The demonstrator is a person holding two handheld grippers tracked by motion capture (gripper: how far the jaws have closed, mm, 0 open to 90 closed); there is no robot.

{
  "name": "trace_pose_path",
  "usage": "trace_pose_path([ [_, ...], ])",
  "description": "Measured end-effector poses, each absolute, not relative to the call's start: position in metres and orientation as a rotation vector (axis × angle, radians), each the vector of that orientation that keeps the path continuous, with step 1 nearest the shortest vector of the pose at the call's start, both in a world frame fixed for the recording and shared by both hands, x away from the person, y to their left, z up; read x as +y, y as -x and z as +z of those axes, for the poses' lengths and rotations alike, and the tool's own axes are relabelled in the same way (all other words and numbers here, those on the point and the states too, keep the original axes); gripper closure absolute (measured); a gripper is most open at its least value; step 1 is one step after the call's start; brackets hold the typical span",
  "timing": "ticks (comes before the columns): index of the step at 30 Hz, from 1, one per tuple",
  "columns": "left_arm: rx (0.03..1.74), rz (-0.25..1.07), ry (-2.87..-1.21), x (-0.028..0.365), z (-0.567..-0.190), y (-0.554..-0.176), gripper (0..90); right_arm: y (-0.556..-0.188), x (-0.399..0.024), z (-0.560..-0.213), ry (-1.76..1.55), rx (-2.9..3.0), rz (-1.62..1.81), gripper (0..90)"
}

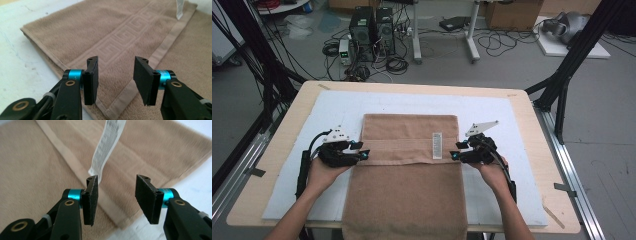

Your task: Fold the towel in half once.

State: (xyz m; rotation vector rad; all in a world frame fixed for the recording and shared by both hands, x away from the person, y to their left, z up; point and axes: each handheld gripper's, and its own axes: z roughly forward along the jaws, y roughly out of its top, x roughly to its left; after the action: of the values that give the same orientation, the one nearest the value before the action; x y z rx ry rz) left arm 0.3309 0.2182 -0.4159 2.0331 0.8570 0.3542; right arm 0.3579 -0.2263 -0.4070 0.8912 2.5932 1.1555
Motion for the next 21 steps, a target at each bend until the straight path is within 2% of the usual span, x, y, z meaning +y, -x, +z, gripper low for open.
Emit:
trace_pose_path([
  [8,0.889,0.323,-2.091,0.217,-0.436,-0.329,57.4,-0.359,-0.222,-0.430,-0.909,2.651,1.093,58.7],
  [16,0.878,0.332,-2.114,0.212,-0.442,-0.332,78.1,-0.362,-0.220,-0.435,-0.887,2.660,1.042,78.2],
  [21,0.877,0.323,-2.110,0.214,-0.442,-0.333,86.9,-0.364,-0.219,-0.433,-0.871,2.664,1.048,84.1],
])
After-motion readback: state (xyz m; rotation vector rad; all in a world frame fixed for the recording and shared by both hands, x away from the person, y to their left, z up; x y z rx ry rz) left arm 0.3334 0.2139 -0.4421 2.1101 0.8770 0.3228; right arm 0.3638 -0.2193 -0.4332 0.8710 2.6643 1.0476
